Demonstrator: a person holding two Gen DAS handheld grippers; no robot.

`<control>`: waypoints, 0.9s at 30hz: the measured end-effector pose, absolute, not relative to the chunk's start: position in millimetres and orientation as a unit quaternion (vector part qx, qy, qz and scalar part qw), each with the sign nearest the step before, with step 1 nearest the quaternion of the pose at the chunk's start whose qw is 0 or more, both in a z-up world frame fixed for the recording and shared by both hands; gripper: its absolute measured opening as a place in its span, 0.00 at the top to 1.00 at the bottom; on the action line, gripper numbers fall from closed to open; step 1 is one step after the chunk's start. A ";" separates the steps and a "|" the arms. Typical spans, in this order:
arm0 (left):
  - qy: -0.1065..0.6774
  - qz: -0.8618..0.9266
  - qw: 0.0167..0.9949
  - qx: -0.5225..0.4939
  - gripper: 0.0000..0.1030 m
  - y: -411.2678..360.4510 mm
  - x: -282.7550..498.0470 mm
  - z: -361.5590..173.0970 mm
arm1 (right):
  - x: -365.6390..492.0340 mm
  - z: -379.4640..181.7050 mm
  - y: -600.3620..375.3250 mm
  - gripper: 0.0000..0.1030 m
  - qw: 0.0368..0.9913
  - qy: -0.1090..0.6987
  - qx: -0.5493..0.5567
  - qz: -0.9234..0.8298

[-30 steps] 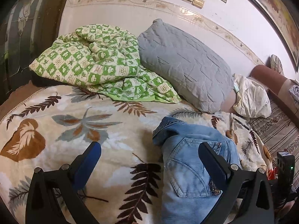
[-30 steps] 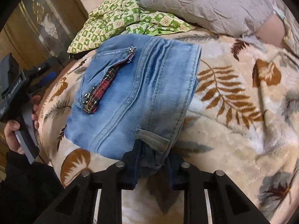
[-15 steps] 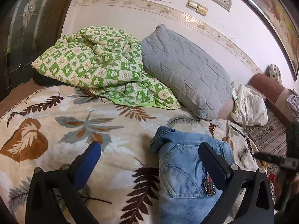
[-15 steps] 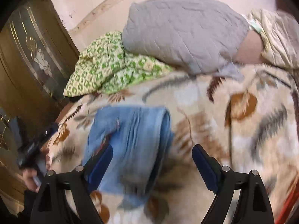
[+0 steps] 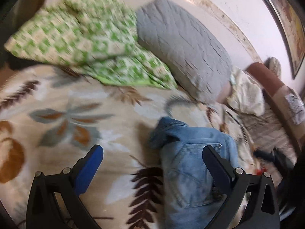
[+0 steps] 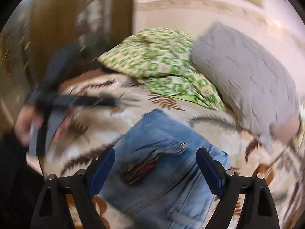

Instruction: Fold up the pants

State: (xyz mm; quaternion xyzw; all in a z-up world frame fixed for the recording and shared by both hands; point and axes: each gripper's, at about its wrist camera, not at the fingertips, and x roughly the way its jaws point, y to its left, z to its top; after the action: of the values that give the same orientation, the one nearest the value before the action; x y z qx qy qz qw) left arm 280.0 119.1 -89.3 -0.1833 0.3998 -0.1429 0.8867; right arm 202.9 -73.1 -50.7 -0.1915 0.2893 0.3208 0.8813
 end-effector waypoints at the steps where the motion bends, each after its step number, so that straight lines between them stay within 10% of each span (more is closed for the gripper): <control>1: 0.408 -0.146 0.882 -0.183 0.00 116.4 286.6 -91.7 | 192.0 -56.4 -66.7 0.14 0.877 0.284 -0.215 0.322; 16: 0.524 -0.230 0.762 -0.303 0.00 73.6 348.5 -124.7 | 147.2 -130.0 17.3 0.21 0.820 0.201 -0.459 0.277; 27: 0.537 -0.195 0.754 -0.324 0.75 80.5 361.0 -127.5 | 151.2 -137.3 24.6 0.69 0.817 0.222 -0.453 0.281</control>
State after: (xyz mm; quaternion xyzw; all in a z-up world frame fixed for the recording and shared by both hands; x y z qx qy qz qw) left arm 361.0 80.5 -127.5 -0.3242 0.5374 -0.1946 0.7538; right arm 151.2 24.6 -137.3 -0.4529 0.2215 0.2807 0.8167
